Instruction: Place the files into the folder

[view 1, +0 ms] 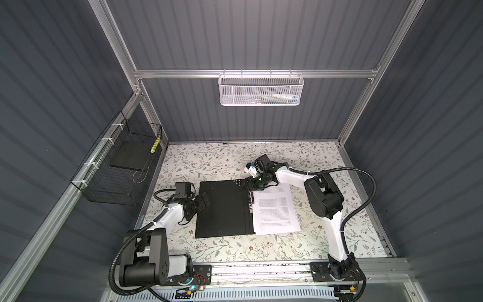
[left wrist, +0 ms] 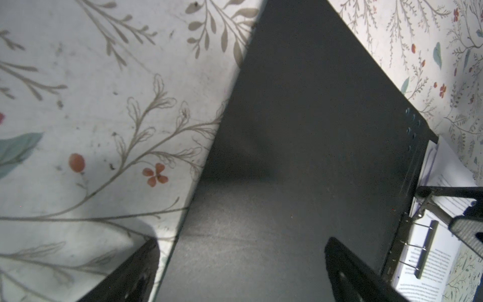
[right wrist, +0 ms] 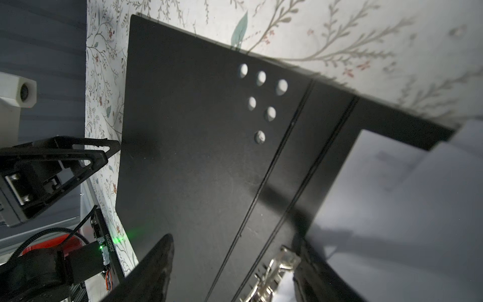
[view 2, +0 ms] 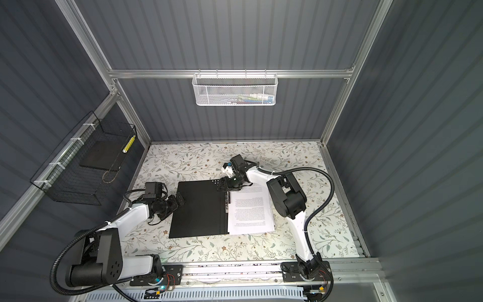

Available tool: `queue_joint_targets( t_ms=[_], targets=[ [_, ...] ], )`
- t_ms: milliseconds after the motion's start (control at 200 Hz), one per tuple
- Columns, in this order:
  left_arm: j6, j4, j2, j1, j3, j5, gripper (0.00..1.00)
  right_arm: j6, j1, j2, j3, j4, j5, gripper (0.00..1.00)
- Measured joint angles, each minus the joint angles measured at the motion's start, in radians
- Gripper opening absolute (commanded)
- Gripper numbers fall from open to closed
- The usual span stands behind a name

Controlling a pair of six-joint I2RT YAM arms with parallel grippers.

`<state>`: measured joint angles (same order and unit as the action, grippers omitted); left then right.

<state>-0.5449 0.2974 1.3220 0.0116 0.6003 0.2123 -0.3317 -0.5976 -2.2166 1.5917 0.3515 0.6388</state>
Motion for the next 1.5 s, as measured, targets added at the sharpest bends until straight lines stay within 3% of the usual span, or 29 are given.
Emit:
queue_joint_targets(
  t_ms=[350,821,1011,1106,1161,1241,1326,1416,1461,1501],
  targets=[
    [-0.011,0.002,-0.033,0.0,-0.023,0.015,0.99,0.0,0.001,0.009,-0.004,-0.032,0.1,0.7],
    [-0.018,-0.014,-0.048,0.0,-0.041,0.021,0.99,0.0,-0.001,0.15,-0.128,-0.079,0.205,0.64],
    [-0.024,-0.013,-0.06,0.0,-0.045,0.019,0.99,0.006,-0.002,0.201,-0.17,-0.02,0.174,0.62],
    [-0.022,0.054,-0.06,0.0,-0.018,0.016,0.98,-0.007,-0.002,0.237,-0.169,0.058,0.109,0.55],
    [-0.014,0.094,-0.051,0.0,0.017,0.017,0.92,-0.032,-0.002,0.257,-0.169,0.099,0.075,0.51],
    [-0.002,0.107,-0.013,0.003,0.095,0.033,0.74,-0.062,-0.002,0.276,-0.164,0.149,0.042,0.49],
    [0.027,0.069,0.04,0.02,0.167,0.058,0.39,-0.1,-0.005,0.281,-0.161,0.18,0.014,0.49],
    [0.041,0.02,0.101,0.048,0.197,0.092,0.09,-0.13,-0.018,0.276,-0.153,0.211,-0.012,0.49],
    [0.052,-0.002,0.133,0.057,0.198,0.108,0.0,-0.142,-0.027,0.27,-0.142,0.225,-0.023,0.48],
    [0.058,-0.014,0.161,0.063,0.198,0.121,0.0,-0.154,-0.035,0.261,-0.128,0.233,-0.029,0.48]
  ],
)
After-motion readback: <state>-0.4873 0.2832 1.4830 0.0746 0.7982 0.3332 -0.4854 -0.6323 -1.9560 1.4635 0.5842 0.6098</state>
